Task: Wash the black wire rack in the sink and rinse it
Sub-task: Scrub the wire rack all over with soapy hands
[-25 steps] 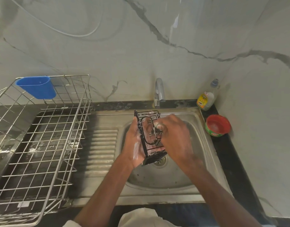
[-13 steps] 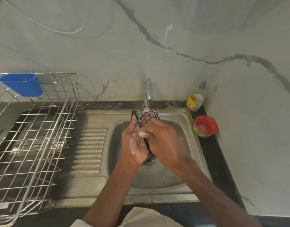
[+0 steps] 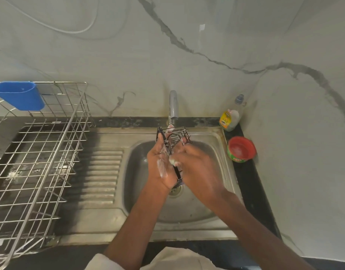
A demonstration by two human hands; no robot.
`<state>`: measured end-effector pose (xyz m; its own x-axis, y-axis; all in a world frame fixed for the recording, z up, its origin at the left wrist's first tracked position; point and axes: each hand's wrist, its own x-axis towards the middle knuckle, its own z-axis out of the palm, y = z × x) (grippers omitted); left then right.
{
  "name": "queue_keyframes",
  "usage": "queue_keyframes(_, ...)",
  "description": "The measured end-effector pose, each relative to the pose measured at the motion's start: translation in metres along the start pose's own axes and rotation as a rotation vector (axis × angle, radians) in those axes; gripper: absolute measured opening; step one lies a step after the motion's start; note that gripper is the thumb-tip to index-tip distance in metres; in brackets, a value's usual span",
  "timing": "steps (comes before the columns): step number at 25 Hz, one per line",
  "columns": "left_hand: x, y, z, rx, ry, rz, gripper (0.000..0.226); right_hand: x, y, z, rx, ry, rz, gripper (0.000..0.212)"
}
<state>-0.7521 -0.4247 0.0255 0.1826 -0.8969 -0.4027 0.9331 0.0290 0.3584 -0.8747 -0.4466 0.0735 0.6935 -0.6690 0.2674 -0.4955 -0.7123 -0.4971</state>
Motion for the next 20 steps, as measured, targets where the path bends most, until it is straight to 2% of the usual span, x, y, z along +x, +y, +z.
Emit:
queue_keyframes(2,0.002,-0.001,-0.001,-0.014,0.042,0.021,0.058,-0.005,0.005,-0.003,0.003,-0.018,0.053,0.034)
queue_keyframes(4,0.002,-0.006,0.006,0.009,0.080,0.070,0.046,0.004,0.006,0.001,-0.043,0.068,0.131,0.029)
queue_keyframes(5,0.003,-0.006,0.007,-0.004,0.094,0.092,0.044,0.006,0.007,0.006,-0.056,0.121,0.103,0.030)
queue_keyframes(8,0.004,0.002,0.007,-0.079,0.099,0.129,0.043,-0.008,0.014,0.010,0.036,0.125,0.057,0.035)
queue_keyframes(11,0.008,0.001,0.002,-0.043,0.083,0.122,0.038,0.002,0.000,0.010,0.108,0.215,0.093,0.015)
queue_keyframes(12,0.008,-0.001,0.001,-0.052,0.053,0.104,0.036,0.007,-0.009,0.013,0.127,0.212,0.063,0.019)
queue_keyframes(14,0.006,0.000,0.001,-0.047,0.025,0.105,0.036,0.001,-0.011,0.016,0.098,0.167,-0.020,0.013)
queue_keyframes(17,0.002,0.009,0.003,-0.039,-0.011,0.182,0.038,-0.028,0.013,0.014,0.125,0.188,-0.028,0.038)
queue_keyframes(20,0.001,0.010,0.014,0.020,0.110,0.170,0.053,-0.021,0.006,0.019,0.164,0.297,0.063,0.039)
